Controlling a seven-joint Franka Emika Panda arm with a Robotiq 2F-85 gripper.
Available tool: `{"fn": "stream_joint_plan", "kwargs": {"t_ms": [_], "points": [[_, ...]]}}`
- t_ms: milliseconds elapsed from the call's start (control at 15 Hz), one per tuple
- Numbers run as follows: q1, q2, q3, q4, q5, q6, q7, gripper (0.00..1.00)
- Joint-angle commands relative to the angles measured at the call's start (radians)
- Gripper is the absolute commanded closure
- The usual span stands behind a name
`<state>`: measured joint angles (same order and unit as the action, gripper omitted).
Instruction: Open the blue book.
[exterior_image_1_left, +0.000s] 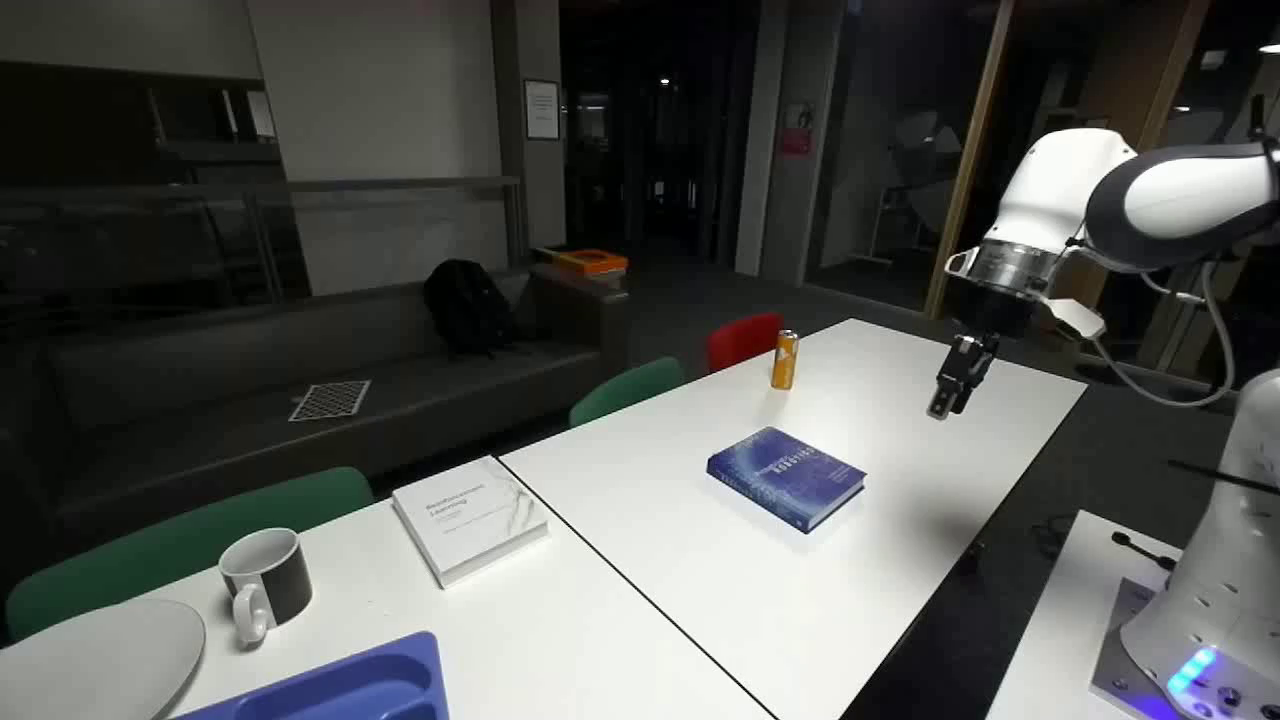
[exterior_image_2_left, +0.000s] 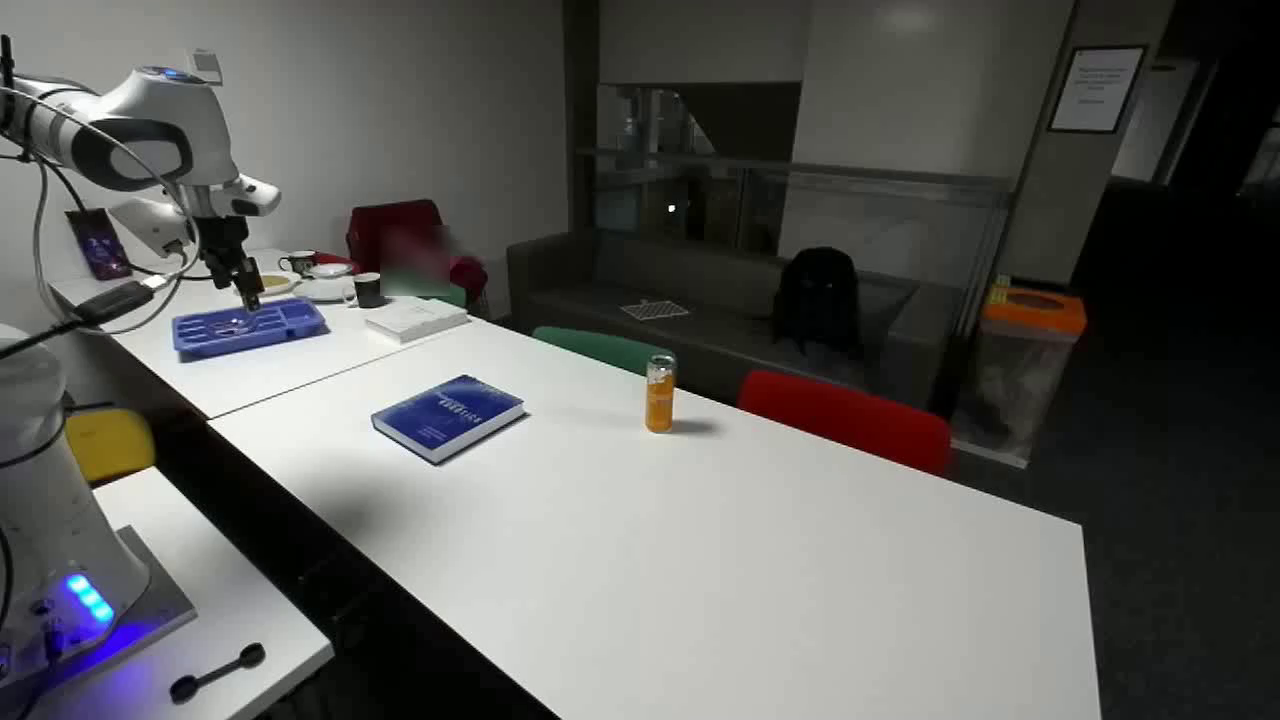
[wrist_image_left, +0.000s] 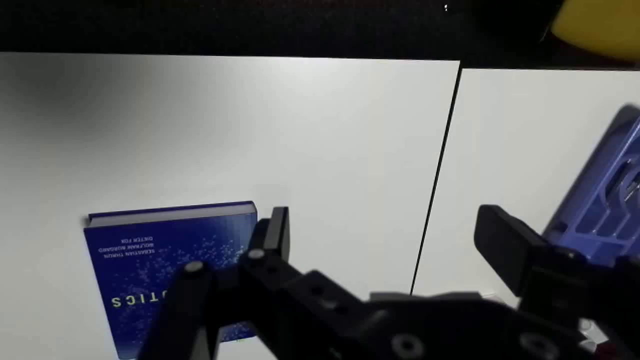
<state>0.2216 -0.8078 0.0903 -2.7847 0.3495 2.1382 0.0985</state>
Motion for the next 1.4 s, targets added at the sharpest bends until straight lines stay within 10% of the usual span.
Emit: {"fn": "stream_joint_plan", "kwargs": {"t_ms": [0, 867, 1333], "points": [[-0.007, 0.0, 0.006, 0.003, 0.004, -0.005, -0.004, 0.0], [-0.058, 0.468, -0.281, 0.241, 0.012, 0.121, -0.443, 0.0], [-0.162, 0.753, -0.3, 0.45, 0.047, 0.237, -0.572, 0.0]]}}
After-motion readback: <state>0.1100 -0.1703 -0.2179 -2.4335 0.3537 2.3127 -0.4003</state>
